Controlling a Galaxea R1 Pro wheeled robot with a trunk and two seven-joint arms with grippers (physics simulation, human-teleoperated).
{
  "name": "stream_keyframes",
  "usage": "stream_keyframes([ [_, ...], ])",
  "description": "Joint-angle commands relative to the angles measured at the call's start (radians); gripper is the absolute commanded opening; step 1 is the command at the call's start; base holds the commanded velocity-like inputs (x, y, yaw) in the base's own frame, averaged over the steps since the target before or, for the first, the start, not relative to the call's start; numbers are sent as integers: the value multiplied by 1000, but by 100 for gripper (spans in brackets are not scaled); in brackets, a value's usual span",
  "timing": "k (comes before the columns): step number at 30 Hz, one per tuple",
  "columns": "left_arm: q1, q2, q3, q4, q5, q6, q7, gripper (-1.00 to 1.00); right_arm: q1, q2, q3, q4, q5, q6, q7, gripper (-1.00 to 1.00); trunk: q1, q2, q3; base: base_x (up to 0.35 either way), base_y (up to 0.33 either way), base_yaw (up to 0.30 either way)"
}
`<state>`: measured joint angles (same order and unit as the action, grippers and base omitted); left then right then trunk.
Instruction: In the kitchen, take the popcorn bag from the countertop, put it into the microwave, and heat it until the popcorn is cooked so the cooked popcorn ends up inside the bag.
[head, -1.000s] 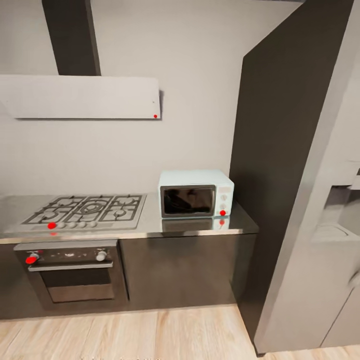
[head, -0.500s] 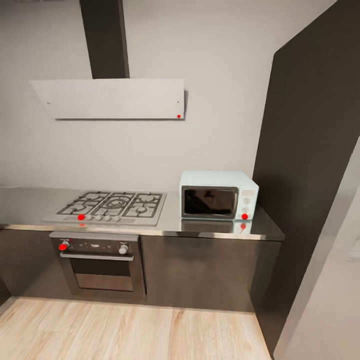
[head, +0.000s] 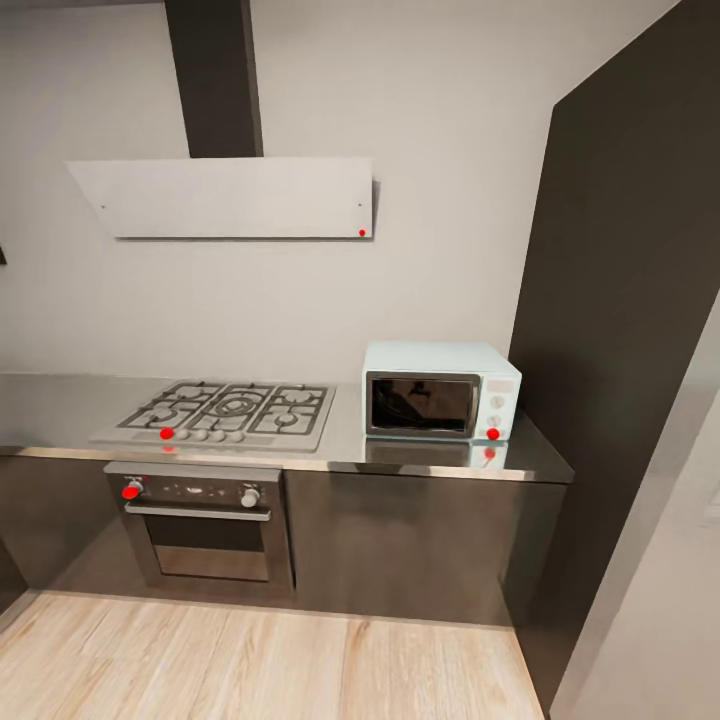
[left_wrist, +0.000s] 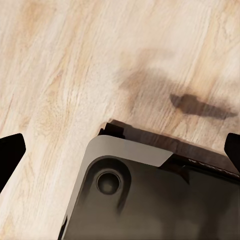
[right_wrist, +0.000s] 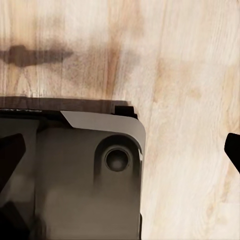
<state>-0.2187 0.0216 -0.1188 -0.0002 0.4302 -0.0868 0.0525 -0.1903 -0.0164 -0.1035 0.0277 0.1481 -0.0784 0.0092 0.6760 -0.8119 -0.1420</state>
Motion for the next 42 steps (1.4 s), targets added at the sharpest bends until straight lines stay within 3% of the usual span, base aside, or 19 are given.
stream_keyframes([
  [1,-1,0,-9,0,7,-2,3,100,-1,0,-9,3,10,-5,1,100,0,-1,-1,0,0,0],
  [15,-1,0,-7,0,7,4,2,100,-1,0,-8,4,10,-11,-1,100,0,-1,-1,0,0,-3],
  [27,-1,0,-7,0,8,4,3,100,-1,0,-8,4,8,-8,-1,100,0,-1,-1,0,0,-190],
  [42,-1,0,-8,-1,7,4,0,100,-1,2,-4,2,16,-9,1,100,0,-1,-1,0,0,-6],
])
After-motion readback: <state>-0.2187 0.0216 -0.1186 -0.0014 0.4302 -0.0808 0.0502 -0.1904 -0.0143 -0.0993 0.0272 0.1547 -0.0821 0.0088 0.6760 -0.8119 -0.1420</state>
